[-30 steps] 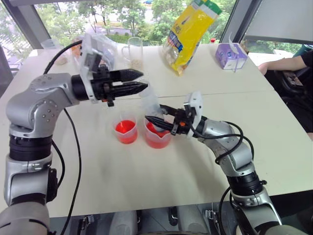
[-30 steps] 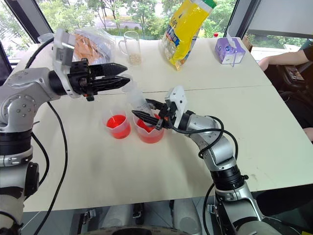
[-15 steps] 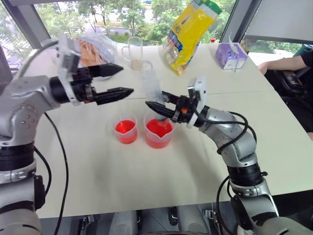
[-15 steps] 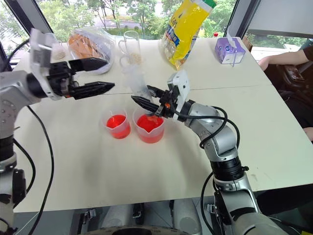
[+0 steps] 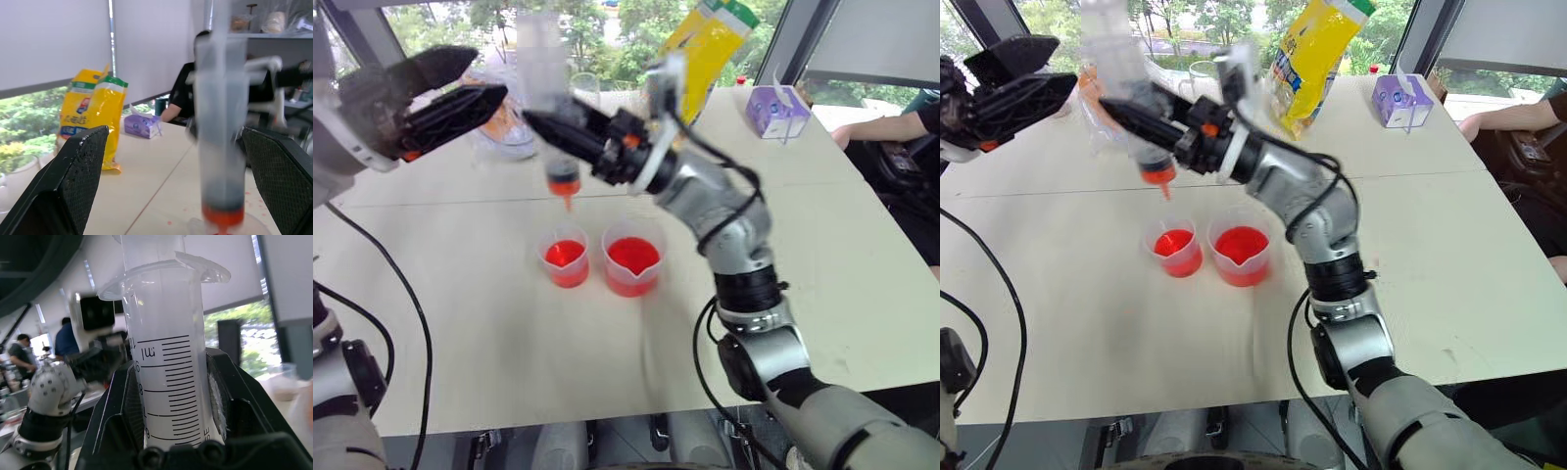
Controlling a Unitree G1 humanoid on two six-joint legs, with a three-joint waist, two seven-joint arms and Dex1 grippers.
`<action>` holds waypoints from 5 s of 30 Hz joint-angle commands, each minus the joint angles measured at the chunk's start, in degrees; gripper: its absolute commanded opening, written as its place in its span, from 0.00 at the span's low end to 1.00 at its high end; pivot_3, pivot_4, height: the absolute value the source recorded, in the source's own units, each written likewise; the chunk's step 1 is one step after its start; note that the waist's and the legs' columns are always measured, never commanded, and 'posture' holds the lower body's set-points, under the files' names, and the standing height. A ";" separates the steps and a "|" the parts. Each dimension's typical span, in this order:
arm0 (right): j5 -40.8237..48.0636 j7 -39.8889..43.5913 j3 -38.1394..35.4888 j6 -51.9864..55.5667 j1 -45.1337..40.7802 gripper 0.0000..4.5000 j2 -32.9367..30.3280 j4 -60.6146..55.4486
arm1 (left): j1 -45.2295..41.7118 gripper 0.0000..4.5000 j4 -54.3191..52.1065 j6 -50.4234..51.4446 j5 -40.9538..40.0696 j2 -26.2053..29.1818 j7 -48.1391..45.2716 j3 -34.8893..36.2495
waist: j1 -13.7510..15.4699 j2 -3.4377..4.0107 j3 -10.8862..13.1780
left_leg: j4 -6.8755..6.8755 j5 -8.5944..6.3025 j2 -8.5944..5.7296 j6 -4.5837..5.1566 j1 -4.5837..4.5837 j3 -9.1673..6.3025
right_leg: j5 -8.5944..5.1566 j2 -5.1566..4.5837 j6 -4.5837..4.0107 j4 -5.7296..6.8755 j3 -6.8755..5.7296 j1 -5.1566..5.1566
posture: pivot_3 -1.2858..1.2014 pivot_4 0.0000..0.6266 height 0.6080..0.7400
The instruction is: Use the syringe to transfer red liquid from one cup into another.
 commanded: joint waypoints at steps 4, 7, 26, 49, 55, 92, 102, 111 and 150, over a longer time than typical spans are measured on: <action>-5.52 3.98 3.62 -8.89 2.61 0.31 2.47 5.41 | 0.65 0.99 -4.44 0.66 -3.99 1.48 2.91 2.68 | 0.02 -0.01 -0.01 | 0.01 -0.01 -0.07 0.01 0.00 0.02 | 0.01 -0.12 0.01 -0.01 -0.01 0.02 | 0.52 0.24 1.00; -6.62 4.71 4.04 -9.95 3.57 0.31 2.57 6.18 | 1.24 0.99 -5.12 0.48 -4.01 1.67 3.44 2.18 | -0.17 -0.01 -0.01 | 0.00 0.00 -0.07 0.01 0.01 0.02 | 0.01 -0.12 0.01 0.00 -0.02 0.01 | 0.52 0.24 1.00; -11.07 5.81 5.57 -11.36 6.96 0.31 2.31 5.62 | 0.78 0.49 -2.74 -2.03 0.19 -0.78 3.05 -4.87 | -0.23 -0.01 0.00 | -0.02 0.01 -0.04 -0.03 0.02 0.01 | 0.00 -0.08 0.00 0.03 -0.04 -0.01 | 0.52 0.24 1.00; -9.82 4.46 1.49 -10.49 1.33 0.31 2.90 4.84 | 6.97 0.01 -7.05 -3.22 2.15 -1.51 1.01 -8.95 | -0.21 0.00 0.00 | -0.02 0.01 -0.03 -0.03 0.01 0.01 | 0.00 -0.09 0.00 0.02 -0.04 -0.01 | 0.52 0.24 1.00; -8.69 4.03 0.52 -9.21 0.13 0.31 3.29 3.81 | 8.44 0.01 -8.19 -3.49 2.17 -1.59 0.88 -9.98 | -0.22 0.00 0.00 | -0.02 0.01 -0.04 -0.02 0.01 0.01 | 0.00 -0.09 0.00 0.02 -0.04 -0.01 | 0.52 0.24 1.00; 1.56 -12.96 -13.89 10.60 -6.29 0.31 -4.22 -1.62 | 5.93 0.98 -3.09 -4.09 2.00 0.27 -0.32 -5.80 | 0.20 0.02 0.01 | -0.04 0.01 -0.05 -0.03 -0.02 0.00 | 0.00 -0.17 -0.01 -0.01 -0.07 -0.04 | 0.52 0.24 1.00; 3.99 -27.89 -23.18 45.39 -8.72 0.31 -27.00 1.92 | 8.95 0.98 -5.53 -4.75 2.37 -3.03 -1.82 -9.05 | -0.09 0.04 0.03 | -0.15 -0.06 -0.11 0.08 -0.07 0.08 | -0.01 -0.29 -0.03 -0.08 -0.10 -0.09 | 0.52 0.24 1.00; -1.38 -30.32 -21.66 61.82 1.76 0.31 -32.52 2.37 | 10.25 0.98 -6.63 -5.31 4.31 -3.33 -3.74 -11.20 | -0.12 0.05 0.03 | -0.16 -0.08 -0.09 0.14 -0.07 0.11 | -0.01 -0.20 -0.01 -0.11 -0.07 -0.11 | 0.52 0.24 1.00; 15.64 1.66 -21.64 57.21 15.11 0.99 -54.27 -32.55 | 16.52 1.00 -14.97 -0.60 -0.60 1.54 -2.06 -8.58 | 0.21 0.04 0.04 | -0.10 -0.10 -0.07 0.16 -0.10 0.04 | -0.14 -0.16 -0.16 -0.34 -0.05 -0.02 | 0.52 0.24 1.00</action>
